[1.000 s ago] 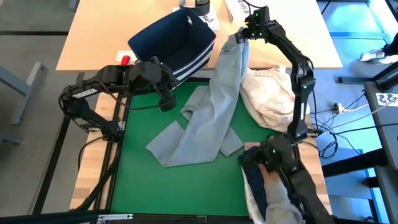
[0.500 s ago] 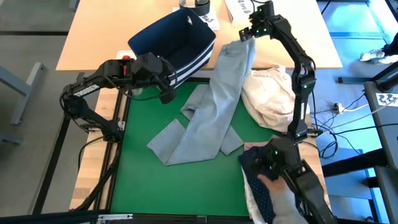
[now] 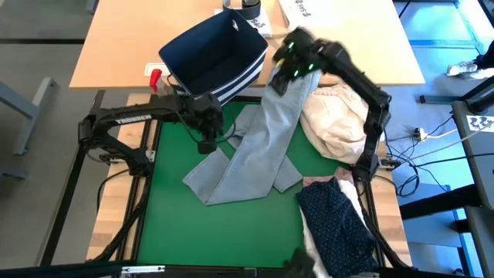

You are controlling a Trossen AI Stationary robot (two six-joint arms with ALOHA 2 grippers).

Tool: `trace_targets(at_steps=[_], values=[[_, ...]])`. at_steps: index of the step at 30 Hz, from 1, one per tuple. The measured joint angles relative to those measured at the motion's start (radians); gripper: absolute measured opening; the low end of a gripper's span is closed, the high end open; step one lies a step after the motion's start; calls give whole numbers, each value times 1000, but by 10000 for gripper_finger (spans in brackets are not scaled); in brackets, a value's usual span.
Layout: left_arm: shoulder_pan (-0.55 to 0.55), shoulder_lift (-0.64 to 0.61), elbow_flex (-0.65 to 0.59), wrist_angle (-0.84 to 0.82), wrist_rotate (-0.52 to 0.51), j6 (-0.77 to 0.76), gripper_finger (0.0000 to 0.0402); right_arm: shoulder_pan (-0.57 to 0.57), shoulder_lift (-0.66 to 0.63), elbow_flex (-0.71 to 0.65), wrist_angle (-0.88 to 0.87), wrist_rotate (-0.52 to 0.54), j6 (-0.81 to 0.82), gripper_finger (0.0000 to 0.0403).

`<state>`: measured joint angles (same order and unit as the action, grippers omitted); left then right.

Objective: Fold laundry
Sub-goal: Fold the blue jeans

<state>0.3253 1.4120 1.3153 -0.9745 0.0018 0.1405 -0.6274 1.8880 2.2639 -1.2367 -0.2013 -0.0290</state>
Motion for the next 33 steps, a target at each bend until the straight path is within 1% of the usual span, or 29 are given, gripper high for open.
trace_targets(at_steps=[2, 6, 9, 13, 15, 18, 20, 22, 25, 26, 28, 31, 33], values=[[13, 0, -97, 82, 30, 9, 109, 85, 0, -5, -29, 50, 14, 233], [33, 0, -277, 304, 46, -21, 109, 224, -1, -97, -14, 161, 76, 231], [50, 0, -394, 487, 46, -54, 109, 286, 0, -194, -13, 220, 140, 231], [59, 10, -520, 687, 116, -135, 109, 344, 0, -336, 10, 277, 231, 231], [58, 24, -567, 770, 100, -201, 109, 369, 0, -392, 28, 294, 266, 231], [60, 50, -610, 871, 29, -288, 109, 402, 0, -460, 29, 344, 326, 231], [60, 71, -621, 909, 18, -325, 109, 415, 0, -486, 18, 378, 363, 231], [59, 87, -624, 914, 47, -341, 109, 420, -3, -494, -15, 408, 377, 231], [56, 88, -624, 917, 143, -345, 109, 409, -17, -494, -34, 429, 375, 231], [53, 88, -624, 913, 147, -357, 109, 401, -27, -494, -44, 429, 365, 231], [51, 88, -624, 896, 115, -414, 109, 383, -55, -494, -75, 435, 357, 231], [57, 88, -624, 894, 33, -517, 109, 361, -114, -494, -118, 459, 339, 231], [57, 88, -624, 907, 8, -561, 109, 355, -161, -494, -119, 476, 336, 231]])
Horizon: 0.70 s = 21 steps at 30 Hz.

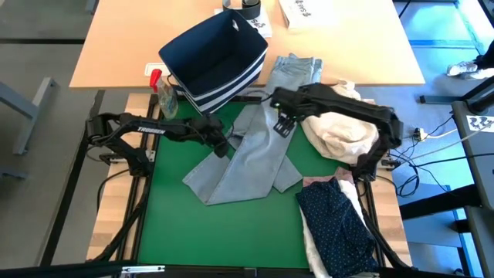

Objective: Fold laundry
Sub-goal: Fold the blue jeans

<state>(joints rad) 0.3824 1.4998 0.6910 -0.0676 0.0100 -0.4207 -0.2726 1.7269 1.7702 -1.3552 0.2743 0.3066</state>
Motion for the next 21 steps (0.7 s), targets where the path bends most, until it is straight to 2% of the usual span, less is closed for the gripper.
trace_targets(at_steps=[4, 15, 21], values=[[-1, 21, 0, 50, -24, -127, 114, 4, -76, -22, 64, 11, -25, 231], [-19, 252, 1, 322, 19, -509, 126, 5, -203, -276, 220, -67, -89, 231], [-20, 302, 2, 428, -26, -586, 124, 5, -216, -333, 299, -110, -124, 231]])
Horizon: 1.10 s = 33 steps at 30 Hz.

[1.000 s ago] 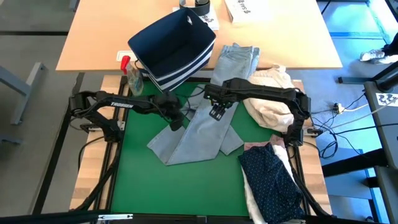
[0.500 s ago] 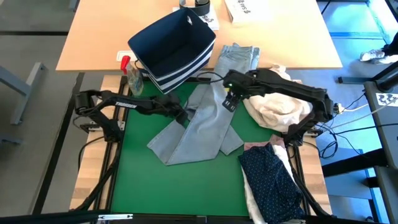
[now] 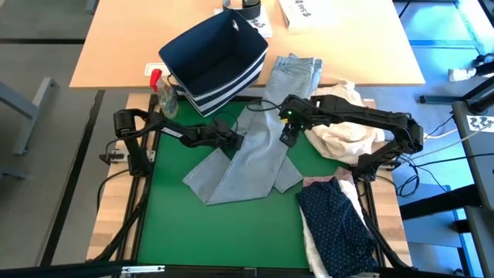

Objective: Fold laundry
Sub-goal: Fold the blue jeans

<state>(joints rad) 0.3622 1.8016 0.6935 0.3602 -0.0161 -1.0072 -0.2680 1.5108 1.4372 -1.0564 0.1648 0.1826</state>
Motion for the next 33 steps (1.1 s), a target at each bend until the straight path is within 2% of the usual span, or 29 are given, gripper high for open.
trace_targets(at_steps=[3, 7, 10, 13, 18, 26, 33], values=[[-1, 3, 2, 5, -20, 4, 108, 0, 0, -9, 21, -24, -26, 231], [-21, 6, 2, 1, -32, 86, 45, 0, 0, -30, 51, -52, -57, 231], [-38, -9, 4, -46, 12, 146, 9, 0, 0, -58, 68, -53, -72, 231], [-69, -74, 46, -262, 93, 223, 3, 0, 0, -97, 87, -55, -79, 231], [-103, -228, 164, -581, 267, 293, 1, 0, 0, -168, 185, -125, -78, 231], [-123, -392, 349, -1116, 318, 339, 0, 0, 0, -224, 291, -237, -60, 231], [-131, -413, 534, -1583, 353, 383, 0, 0, 0, -225, 311, -306, -60, 231]])
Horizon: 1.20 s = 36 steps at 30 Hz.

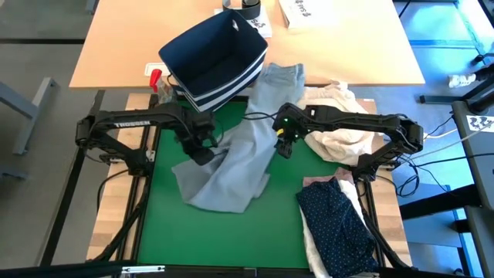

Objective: Fold laundry
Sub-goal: Fold the blue jeans

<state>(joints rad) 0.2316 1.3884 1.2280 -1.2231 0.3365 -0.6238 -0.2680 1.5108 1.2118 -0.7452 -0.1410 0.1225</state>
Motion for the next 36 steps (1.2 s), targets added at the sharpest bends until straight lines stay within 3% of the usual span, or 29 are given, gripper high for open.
trace_targets(at_steps=[4, 8, 12, 17, 22, 28, 36], values=[[-17, -3, 18, -83, 58, 29, 1, 0, 0, 0, 2, -30, 2, 231], [-35, 2, 18, -60, -48, 81, 15, 0, 0, 0, 21, -49, 5, 231], [-33, 29, 18, -53, -81, 86, 49, 0, 0, 0, 38, -67, 13, 231], [-29, 27, 18, -193, -73, 80, 90, 0, 0, 0, 58, -73, 11, 231], [-106, -23, 18, -305, -176, 95, 99, 55, 0, 0, 91, -77, 26, 231], [-250, -168, -67, -168, -161, 77, 100, 206, 1, 0, 164, -69, 145, 231], [-519, -375, -379, 156, -148, -26, 100, 425, 68, 0, 392, 119, 446, 231]])
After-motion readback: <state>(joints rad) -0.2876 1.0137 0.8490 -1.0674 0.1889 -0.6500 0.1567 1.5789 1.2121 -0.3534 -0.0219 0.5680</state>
